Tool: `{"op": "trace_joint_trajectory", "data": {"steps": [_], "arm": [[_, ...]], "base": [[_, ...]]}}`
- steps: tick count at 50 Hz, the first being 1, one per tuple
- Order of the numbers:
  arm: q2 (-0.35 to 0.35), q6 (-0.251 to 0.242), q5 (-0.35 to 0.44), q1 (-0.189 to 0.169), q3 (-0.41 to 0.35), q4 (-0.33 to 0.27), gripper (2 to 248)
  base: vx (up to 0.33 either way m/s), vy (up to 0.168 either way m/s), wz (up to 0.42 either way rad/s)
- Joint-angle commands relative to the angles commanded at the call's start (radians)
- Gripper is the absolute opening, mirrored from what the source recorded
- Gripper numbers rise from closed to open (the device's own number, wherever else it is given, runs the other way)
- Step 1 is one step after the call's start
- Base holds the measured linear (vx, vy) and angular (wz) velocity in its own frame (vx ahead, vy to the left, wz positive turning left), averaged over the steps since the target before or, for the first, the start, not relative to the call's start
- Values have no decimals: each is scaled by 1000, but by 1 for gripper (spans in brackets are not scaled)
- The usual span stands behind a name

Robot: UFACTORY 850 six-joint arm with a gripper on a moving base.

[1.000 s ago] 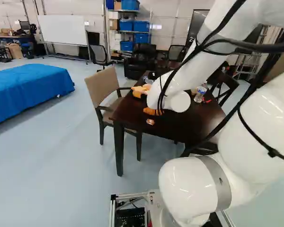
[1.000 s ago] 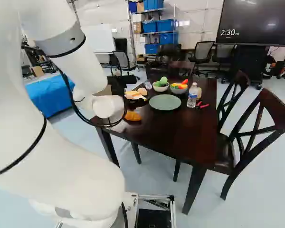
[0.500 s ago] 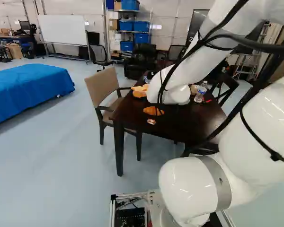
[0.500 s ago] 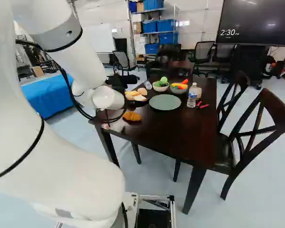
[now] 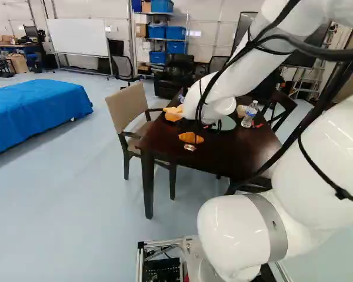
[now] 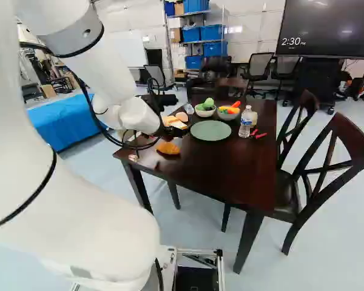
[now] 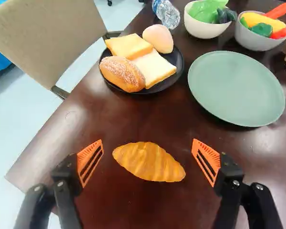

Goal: Move the croissant to the empty plate

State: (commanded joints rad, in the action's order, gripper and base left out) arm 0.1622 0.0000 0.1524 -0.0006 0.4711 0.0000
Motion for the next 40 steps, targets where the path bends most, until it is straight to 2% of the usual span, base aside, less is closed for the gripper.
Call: {"op": "trace_joint_trajectory", "data": {"steps": [40], "arm": [[37,0,-320,-10,75,0,247]], "base": [[0,0,0]]}}
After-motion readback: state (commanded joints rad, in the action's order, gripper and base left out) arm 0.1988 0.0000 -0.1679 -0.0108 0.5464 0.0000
